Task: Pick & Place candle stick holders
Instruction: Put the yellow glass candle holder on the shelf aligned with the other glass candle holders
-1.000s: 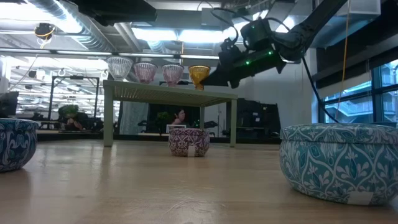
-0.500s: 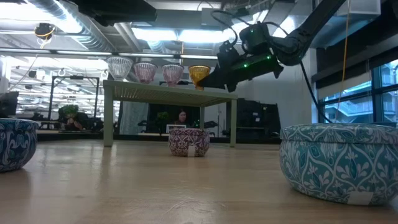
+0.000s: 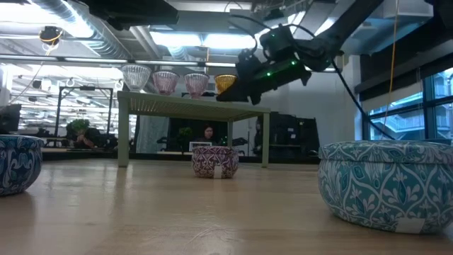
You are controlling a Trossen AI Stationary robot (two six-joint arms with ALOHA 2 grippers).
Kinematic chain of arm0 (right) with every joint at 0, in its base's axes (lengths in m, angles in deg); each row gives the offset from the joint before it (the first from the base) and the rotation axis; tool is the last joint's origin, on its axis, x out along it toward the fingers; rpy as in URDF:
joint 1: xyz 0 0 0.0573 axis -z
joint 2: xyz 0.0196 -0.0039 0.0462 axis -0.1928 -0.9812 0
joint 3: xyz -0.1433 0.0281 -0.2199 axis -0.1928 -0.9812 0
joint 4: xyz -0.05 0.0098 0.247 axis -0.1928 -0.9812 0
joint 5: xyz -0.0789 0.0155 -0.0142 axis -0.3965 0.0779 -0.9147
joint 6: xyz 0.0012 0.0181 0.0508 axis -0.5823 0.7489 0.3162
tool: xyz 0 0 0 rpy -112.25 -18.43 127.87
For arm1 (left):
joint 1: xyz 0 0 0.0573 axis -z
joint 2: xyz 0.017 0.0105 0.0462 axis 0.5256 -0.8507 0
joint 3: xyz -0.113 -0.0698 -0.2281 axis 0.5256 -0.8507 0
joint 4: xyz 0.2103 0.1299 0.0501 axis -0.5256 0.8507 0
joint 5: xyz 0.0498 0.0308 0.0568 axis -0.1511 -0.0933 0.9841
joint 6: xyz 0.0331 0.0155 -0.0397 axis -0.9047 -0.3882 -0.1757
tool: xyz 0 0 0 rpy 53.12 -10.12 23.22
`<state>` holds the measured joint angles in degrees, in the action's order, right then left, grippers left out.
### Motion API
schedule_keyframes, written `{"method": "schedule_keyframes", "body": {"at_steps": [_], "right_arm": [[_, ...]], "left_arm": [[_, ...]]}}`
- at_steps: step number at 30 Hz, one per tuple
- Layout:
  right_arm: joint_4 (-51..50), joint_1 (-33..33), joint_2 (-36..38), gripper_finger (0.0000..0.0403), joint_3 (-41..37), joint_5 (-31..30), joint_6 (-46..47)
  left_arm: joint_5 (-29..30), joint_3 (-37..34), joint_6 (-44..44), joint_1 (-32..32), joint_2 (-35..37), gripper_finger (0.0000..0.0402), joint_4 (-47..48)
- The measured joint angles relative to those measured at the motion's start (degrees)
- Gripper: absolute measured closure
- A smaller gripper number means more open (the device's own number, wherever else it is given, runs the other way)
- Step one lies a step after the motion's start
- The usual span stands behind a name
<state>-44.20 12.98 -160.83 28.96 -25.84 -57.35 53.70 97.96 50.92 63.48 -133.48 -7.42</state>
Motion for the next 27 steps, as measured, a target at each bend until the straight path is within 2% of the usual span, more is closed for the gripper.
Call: {"method": "schedule_keyframes", "body": {"at_steps": [27], "right_arm": [[-0.1,3.9,-0.2,0.0403,0.5,-0.6,-4.4]], "left_arm": [[0.0,0.0,0.0,0.0,0.0,0.0313,0.0]]}}
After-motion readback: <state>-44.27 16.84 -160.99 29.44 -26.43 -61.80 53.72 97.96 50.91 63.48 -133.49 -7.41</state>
